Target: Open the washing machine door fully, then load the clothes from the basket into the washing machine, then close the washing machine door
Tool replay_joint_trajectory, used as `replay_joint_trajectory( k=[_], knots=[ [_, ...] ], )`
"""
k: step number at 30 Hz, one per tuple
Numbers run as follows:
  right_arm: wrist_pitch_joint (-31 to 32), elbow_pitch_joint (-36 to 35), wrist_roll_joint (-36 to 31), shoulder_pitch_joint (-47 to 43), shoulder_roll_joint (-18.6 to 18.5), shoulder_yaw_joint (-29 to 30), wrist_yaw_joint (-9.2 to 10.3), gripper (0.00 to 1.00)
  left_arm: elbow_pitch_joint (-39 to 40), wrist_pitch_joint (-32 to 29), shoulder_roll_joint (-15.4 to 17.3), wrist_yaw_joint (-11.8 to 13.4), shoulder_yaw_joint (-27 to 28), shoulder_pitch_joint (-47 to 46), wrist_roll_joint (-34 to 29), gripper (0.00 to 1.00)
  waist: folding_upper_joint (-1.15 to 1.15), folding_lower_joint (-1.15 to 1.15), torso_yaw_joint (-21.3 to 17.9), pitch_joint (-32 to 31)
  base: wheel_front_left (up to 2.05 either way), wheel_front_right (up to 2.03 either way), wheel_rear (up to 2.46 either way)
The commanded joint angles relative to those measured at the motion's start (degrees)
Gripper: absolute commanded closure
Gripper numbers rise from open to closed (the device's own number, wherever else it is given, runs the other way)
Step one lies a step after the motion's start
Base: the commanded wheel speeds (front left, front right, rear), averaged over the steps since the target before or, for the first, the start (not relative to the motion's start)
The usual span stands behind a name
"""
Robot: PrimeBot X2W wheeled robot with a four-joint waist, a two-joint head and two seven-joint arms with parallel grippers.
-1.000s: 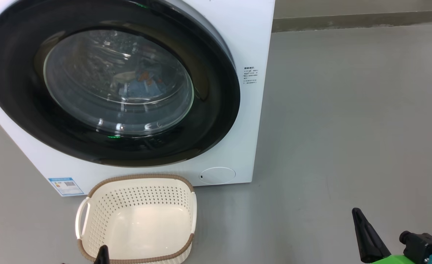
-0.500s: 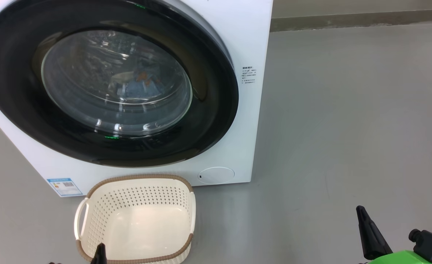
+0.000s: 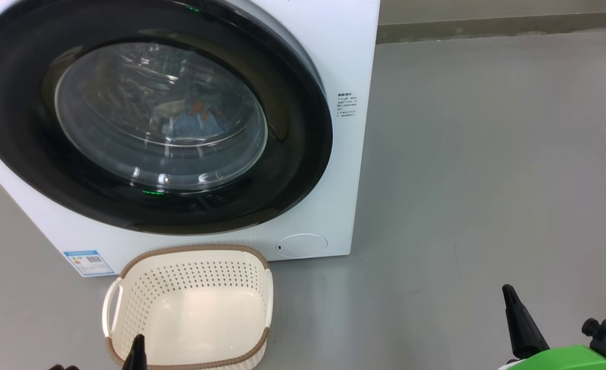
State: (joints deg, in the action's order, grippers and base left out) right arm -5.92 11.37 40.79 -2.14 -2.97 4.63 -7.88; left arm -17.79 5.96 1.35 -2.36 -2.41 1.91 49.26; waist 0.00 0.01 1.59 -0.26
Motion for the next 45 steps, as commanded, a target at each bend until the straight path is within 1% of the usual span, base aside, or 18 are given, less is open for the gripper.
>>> replay_joint_trajectory(
  k=[1,35,45],
  knots=[
    [0.4,-1.1,2.4,2.6,-0.2,-0.2,0.16,1.0,1.7,-0.5,0.9,-0.5,1.4,-2.7,1.8,1.0,0.0,-0.01,0.0,0.0,0.0,0.0,0.0],
    [6.3,0.8,26.4,5.4,-0.1,0.9,0.28,1.0,2.7,-6.4,1.2,-2.8,5.1,-5.4,22.0,1.0,0.0,-0.01,-0.8,0.2,0.0,0.0,0.0],
    [7.8,1.2,32.6,6.1,0.0,1.1,0.31,1.0,2.9,-7.9,1.3,-3.4,6.1,-6.0,27.2,1.0,0.0,-0.01,-1.0,0.3,0.0,0.0,0.0]
  ],
)
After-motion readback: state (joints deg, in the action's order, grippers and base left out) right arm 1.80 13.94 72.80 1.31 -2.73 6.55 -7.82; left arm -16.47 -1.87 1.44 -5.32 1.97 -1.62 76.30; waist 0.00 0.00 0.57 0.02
